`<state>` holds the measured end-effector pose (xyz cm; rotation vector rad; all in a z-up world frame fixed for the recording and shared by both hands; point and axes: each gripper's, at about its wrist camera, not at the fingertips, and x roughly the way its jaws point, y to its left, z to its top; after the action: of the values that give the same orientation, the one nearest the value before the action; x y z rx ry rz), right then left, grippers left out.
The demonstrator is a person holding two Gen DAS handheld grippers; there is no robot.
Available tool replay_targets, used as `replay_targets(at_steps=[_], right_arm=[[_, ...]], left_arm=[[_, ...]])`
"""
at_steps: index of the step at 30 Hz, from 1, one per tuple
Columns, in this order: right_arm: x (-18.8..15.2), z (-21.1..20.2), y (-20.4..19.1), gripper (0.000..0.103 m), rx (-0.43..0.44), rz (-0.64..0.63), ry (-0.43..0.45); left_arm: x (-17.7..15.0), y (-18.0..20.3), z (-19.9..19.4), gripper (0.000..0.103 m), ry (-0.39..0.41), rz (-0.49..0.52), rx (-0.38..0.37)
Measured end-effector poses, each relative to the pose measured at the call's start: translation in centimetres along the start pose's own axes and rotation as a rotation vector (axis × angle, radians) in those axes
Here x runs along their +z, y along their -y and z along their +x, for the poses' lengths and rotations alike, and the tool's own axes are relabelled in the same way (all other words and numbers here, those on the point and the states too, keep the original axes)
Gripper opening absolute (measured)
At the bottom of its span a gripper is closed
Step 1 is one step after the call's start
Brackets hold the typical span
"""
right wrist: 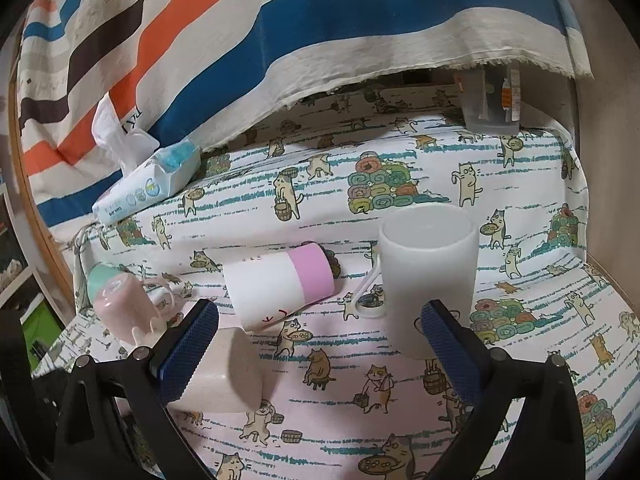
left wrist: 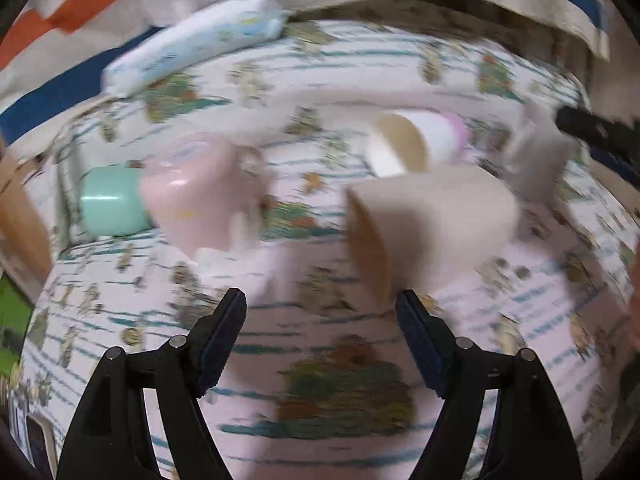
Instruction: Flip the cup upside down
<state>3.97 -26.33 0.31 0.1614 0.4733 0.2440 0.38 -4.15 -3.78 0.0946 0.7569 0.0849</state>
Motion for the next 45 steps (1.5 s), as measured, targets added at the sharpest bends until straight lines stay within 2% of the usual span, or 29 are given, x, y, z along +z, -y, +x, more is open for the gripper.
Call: replay_targets(at_steps=[4,7,9,11,14,15,16,18,19,24,28,33,37,42,45], right_arm=[[-0.2,0.7,-0.3,0.088,0.031,-0.013,-0.038],[-0.6,1.4,-0.5,0.068,0.072,-0.011,-0.083],[-0.8,2.0,-0.5,0.048,0.128,-0.002,-0.124],[-1.0,2.7,-0.5,0.034,0.187,0.017,-0.159],[-1.4,3.9,-0.5,0.02,0.221,0.026,-0.188],[-1.6,4.3,-0.7,0.016,0.206,0.016,-0.196],[-1.7,4.7,-0.9,0.015,0.199,0.006,-0.206],[-2.0,5.3,-1.2,0.013,0.206,-0.01,-0.226],[-2.1,5.4,-1.3,0.013,0.21,-0.018,-0.229],[-1.9,5.5,-1.8,0.013,0.242,-0.036,-0.204],[-1.9,5.8,-1.8,0.013,0.261,-0.033,-0.22],[-1.5,5.9,-1.5,0.013,0.211,-0.031,-0.194],[-1.6,6.2,-1.9,0.013,0.22,-0.079,-0.226],[-1.8,6.3,-2.1,0.013,0.231,-0.098,-0.249],[-1.7,6.4,-1.9,0.013,0.219,-0.091,-0.253]], left_arm=[[0.6,-0.6,0.2,0.074,0.028,-0.002,0.032],[1.4,0.0,0.6,0.072,0.037,0.015,0.041],[2.0,0.5,0.9,0.072,0.048,0.029,0.05],[2.5,0.9,1.1,0.071,0.046,0.033,0.043],[2.6,1.3,1.0,0.062,0.045,0.034,0.011],[2.5,1.4,1.0,0.052,0.044,0.038,0.0],[2.4,1.5,1.0,0.035,0.039,0.04,-0.012],[2.1,1.5,1.4,0.015,0.014,0.039,-0.064],[2.0,1.4,1.6,0.013,0.004,0.031,-0.084],[1.9,0.4,1.9,0.011,0.01,-0.015,-0.14],[2.1,0.5,1.7,0.011,0.023,0.016,-0.164],[3.0,0.6,1.6,0.011,0.014,0.046,-0.099],[4.1,-0.4,2.3,0.011,-0.011,0.016,-0.059],[6.1,-1.2,3.7,0.011,-0.03,-0.043,-0.068],[7.2,-0.8,4.5,0.008,-0.027,-0.036,-0.067]])
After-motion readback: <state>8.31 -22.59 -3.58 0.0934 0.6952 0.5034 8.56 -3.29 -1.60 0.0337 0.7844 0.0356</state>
